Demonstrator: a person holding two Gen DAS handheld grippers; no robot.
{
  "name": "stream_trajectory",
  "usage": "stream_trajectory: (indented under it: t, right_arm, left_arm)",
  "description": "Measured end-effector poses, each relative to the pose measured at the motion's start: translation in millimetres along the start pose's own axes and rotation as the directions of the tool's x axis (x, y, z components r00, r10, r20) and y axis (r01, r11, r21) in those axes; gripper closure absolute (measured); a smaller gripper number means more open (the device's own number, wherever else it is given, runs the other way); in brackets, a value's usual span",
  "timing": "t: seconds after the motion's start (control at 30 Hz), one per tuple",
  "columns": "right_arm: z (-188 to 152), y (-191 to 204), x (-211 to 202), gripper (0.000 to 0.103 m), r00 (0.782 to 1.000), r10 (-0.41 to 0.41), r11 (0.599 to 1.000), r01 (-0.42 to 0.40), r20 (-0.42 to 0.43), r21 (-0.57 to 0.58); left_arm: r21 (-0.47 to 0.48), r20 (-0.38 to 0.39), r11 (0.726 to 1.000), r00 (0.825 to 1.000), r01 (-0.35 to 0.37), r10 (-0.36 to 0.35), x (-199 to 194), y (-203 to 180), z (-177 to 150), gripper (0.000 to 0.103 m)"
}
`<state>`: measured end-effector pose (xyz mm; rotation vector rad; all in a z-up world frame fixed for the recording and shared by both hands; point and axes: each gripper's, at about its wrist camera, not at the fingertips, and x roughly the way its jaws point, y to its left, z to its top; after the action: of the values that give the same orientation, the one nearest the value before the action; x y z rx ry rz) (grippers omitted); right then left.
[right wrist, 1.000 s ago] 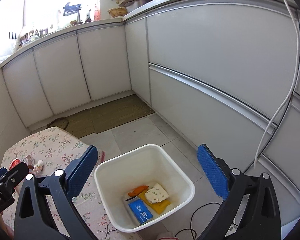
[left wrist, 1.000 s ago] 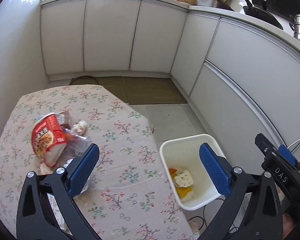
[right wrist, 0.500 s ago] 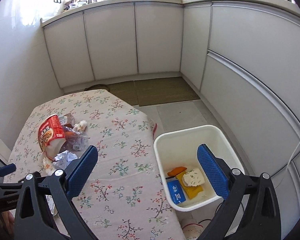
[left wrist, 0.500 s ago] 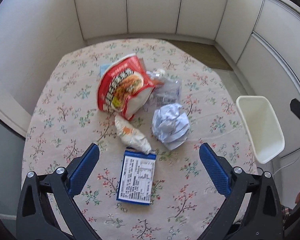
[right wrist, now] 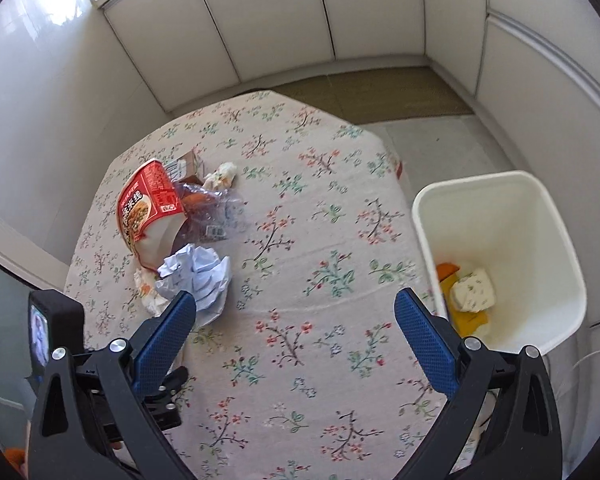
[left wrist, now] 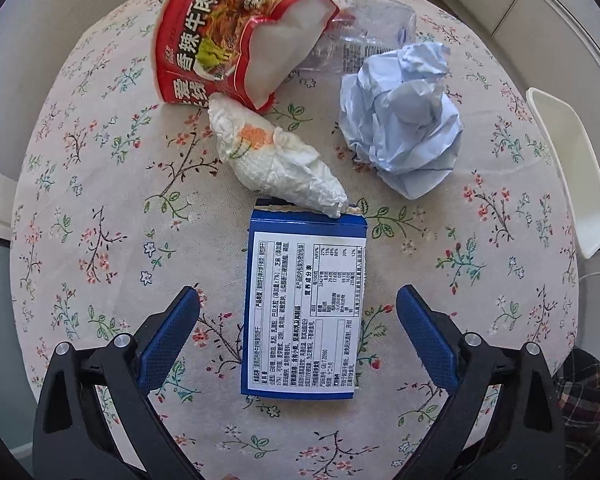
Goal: Collect trash
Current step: 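Grasp the white receipt card with the left gripper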
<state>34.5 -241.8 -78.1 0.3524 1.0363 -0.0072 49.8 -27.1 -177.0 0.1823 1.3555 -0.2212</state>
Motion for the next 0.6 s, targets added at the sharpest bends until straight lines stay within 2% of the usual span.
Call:
stream_trajectory:
  t: [0.1,0.17,0.2,0.43,0.6]
  right_arm:
    - [1,1,17,0.006,0.994,0.086,0.994,-0.082,-0.066,0.070]
    - [2,4,27,0.006,0.986,0.136,0.987,-0.126,-0.098,0.100]
    - [2,8,33,0.006,0.981,0.157,0.983,-0.144,-0.115,0.113]
    - [-2,34,64,0.006,0.961,0.208,0.973,-0.184,-0.184,0.143]
    - [-8,48,87,0.006,0.944,0.237,0.966,-0.202,-0.232,0.162]
  left_arm:
    - [0.000,-0.031,1.000,0.999,0.012,-0.012,9,2,-4,0.027]
    - [0.013,-0.012,1.000,1.000,0.011,-0.011,6,4,-8,0.038]
    - [0.018,-0.006,1.000,1.000,0.023,-0.023,3,6,-10,0.049]
    - [0.005,0.024,0.998,0.998,0.057,-0.057,-29,34,-35,0.050]
    - [-0.047,0.120,0.994,0.989,0.096,-0.090,-73,64,-53,0.050]
